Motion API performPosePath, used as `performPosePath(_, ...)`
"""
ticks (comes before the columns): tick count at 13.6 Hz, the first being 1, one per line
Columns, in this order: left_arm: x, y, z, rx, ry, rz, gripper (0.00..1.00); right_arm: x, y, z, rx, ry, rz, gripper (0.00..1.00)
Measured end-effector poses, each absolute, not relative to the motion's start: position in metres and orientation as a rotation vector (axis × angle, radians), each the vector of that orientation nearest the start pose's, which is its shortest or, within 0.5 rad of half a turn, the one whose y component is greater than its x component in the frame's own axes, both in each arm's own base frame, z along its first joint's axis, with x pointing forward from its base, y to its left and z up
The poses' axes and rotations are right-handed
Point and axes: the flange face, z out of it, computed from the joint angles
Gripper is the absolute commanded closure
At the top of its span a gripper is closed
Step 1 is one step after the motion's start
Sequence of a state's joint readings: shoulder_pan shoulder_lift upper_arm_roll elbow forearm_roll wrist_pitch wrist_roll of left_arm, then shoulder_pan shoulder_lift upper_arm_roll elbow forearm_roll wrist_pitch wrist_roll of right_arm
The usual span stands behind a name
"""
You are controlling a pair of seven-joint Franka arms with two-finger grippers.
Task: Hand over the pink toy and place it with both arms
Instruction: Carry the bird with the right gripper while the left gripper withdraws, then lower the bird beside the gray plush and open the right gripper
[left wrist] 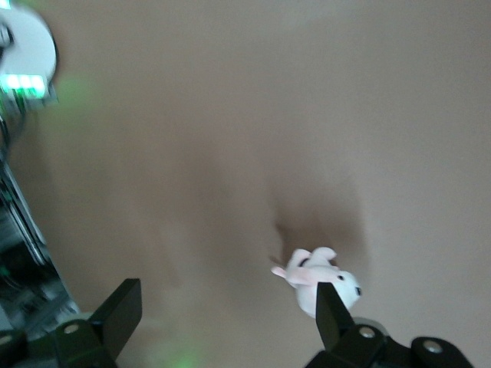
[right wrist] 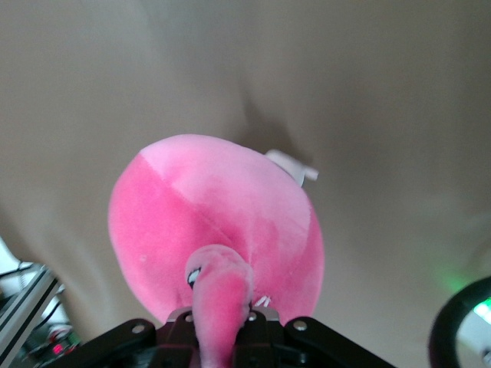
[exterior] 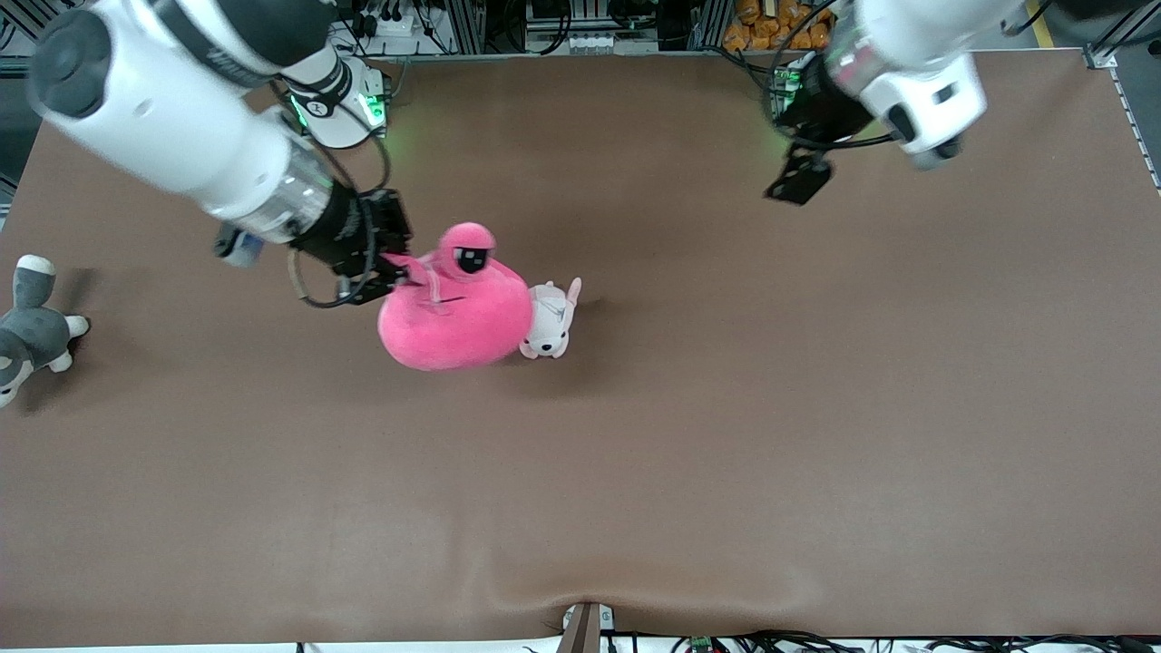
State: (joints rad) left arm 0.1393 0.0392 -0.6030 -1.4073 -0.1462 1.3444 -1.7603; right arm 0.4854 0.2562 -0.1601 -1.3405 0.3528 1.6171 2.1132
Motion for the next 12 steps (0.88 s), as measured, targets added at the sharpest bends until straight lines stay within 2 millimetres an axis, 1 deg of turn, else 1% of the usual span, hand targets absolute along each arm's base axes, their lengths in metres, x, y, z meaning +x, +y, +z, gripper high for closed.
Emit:
performPosePath(3,0.484,-0.188,0.682,-2.721,-1.542,0.252,0.00,0.609,0.173,0.581,-1.889,2.329,0.443,1.00)
performPosePath(4,0.487,-0.170,0.684,-2.785,-1.413,0.236,0.00,0.614,0.150,0.573,-1.908,2.326,0.457,1.00)
performPosePath(5,0.489,-0.157,0.683,-2.839,-1.251,0.216,0.00,0.617,0.128,0.560,-1.943,2.324,0.489,1.00)
performPosePath(6,0.490,-0.148,0.681,-2.881,-1.066,0.191,0.00,0.619,0.108,0.541,-1.976,2.325,0.530,1.00)
performPosePath(7,0.491,-0.144,0.680,-2.919,-0.875,0.171,0.00,0.622,0.087,0.518,-2.007,2.318,0.571,1.00)
performPosePath(8,0.492,-0.140,0.680,-2.949,-0.717,0.163,0.00,0.625,0.061,0.490,-2.042,2.302,0.619,1.00)
performPosePath(10,0.495,-0.126,0.681,-2.995,-0.475,0.171,0.00,0.630,0.005,0.436,-2.109,2.236,0.711,1.00)
performPosePath(11,0.498,-0.114,0.680,-3.015,-0.373,0.181,0.00,0.631,-0.022,0.415,-2.131,2.199,0.748,1.00)
performPosePath(12,0.501,-0.100,0.679,-3.030,-0.290,0.192,0.00,0.630,-0.047,0.398,-2.147,2.163,0.777,1.00)
